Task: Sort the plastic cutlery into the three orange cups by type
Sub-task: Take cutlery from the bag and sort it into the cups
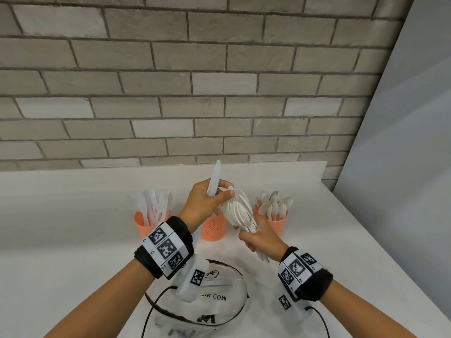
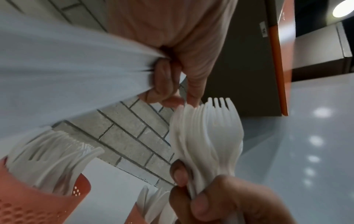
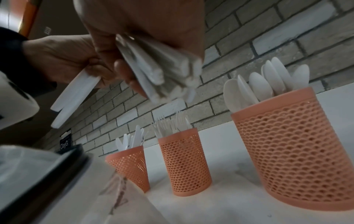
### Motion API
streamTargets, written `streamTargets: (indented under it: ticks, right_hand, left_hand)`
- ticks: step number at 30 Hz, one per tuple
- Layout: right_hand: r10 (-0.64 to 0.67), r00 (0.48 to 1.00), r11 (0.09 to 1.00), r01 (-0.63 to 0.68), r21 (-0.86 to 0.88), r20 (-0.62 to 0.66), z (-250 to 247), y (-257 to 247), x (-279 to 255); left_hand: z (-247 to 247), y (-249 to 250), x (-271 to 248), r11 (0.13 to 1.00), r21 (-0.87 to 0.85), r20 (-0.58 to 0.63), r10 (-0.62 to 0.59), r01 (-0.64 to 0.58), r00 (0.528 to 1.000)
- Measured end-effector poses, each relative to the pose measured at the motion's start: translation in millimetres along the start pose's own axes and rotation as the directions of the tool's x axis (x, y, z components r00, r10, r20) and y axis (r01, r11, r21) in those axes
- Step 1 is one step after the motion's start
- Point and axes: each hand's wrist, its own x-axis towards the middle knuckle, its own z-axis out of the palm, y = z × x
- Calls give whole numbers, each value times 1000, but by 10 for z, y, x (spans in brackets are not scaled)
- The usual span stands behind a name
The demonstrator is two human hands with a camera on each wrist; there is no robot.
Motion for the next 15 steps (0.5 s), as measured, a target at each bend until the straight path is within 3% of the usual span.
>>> streamTargets:
  ticks: [4,9,15]
  right_hand:
    - [36,997,997,-41,65,70,-33,6,-9]
    - [71,991,989,-86,124,116,-52,8,-4]
    - [134,976,964,-169,203,173,-34,-22,14]
  left_hand:
    - [2,2,37,998,33,-28,61,-60,998]
    - [-28,118,78,991,-109,-161,59,-77,985]
    - [-11,85,2,987,-159,-28,-38,33,999]
